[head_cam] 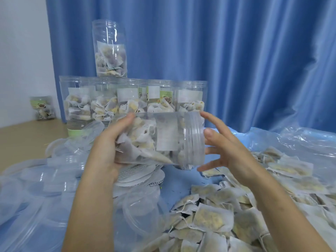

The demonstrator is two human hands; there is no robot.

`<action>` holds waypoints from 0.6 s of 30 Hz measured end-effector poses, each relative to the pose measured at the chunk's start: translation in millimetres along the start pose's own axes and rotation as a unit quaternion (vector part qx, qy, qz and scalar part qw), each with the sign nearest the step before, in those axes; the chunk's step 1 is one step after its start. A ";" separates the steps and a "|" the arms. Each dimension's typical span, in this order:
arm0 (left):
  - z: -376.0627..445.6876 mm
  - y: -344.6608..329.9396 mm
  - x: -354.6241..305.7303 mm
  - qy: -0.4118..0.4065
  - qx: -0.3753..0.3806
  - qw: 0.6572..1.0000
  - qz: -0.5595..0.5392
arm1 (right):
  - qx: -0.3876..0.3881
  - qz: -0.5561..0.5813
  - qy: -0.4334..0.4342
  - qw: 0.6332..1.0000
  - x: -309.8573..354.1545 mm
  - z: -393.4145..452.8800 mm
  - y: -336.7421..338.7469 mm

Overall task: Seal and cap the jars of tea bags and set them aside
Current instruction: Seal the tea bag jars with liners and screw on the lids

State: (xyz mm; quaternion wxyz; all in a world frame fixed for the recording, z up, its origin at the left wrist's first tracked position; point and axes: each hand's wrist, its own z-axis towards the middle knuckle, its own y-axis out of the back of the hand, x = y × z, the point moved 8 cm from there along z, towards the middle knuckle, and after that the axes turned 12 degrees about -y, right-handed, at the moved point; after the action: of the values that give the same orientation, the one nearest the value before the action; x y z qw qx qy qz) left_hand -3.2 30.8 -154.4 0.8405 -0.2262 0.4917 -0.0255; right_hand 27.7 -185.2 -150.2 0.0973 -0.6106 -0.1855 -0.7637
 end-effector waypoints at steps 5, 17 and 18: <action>1.6 2.9 2.3 -0.005 0.034 0.999 0.002 | 0.062 -0.046 -0.038 0.996 -7.2 -3.8 -5.8; 6.2 13.6 15.4 0.020 0.012 1.000 0.014 | 0.011 -0.134 0.036 0.990 1.1 -4.3 -12.6; 6.0 11.7 15.4 0.015 0.014 1.000 0.018 | -0.004 -0.107 0.000 0.994 -4.5 -1.7 -10.5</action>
State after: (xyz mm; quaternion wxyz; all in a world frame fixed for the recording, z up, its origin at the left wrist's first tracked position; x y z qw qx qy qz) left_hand 7.7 39.3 -169.2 0.8364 -0.2051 0.5078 -0.0212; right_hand 23.3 -176.7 -156.6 0.0130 -0.5875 -0.2467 -0.7706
